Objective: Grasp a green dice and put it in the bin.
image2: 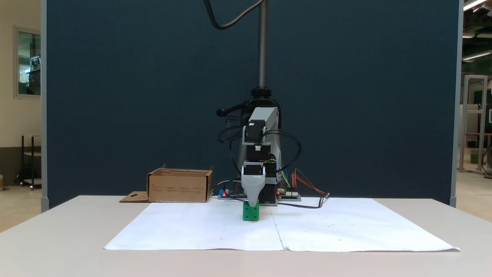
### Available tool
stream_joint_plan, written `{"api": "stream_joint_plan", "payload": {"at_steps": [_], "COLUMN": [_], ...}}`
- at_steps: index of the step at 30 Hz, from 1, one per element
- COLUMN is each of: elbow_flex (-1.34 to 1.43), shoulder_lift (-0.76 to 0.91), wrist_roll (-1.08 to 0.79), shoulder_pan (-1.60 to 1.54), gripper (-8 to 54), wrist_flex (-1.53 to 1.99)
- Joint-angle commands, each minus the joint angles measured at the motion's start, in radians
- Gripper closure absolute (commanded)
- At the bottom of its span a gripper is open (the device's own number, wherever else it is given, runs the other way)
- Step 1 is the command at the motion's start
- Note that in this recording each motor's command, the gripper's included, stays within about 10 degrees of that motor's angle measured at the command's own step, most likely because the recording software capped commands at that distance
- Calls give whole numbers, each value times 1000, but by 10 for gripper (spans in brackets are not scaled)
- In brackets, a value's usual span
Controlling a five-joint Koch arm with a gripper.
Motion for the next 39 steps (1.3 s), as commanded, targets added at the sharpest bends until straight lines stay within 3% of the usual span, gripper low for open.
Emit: {"api": "stream_joint_plan", "payload": {"at_steps": [1, 27, 31, 39], "elbow_flex": [-12, -2, 11, 51], "shoulder_lift": [-6, -141, -143, -143], "wrist_roll": [-77, -78, -78, -80], "shoulder_pan": [11, 29, 31, 31], "gripper": [12, 45, 89, 268], "wrist_flex": [-28, -101, -126, -181]}}
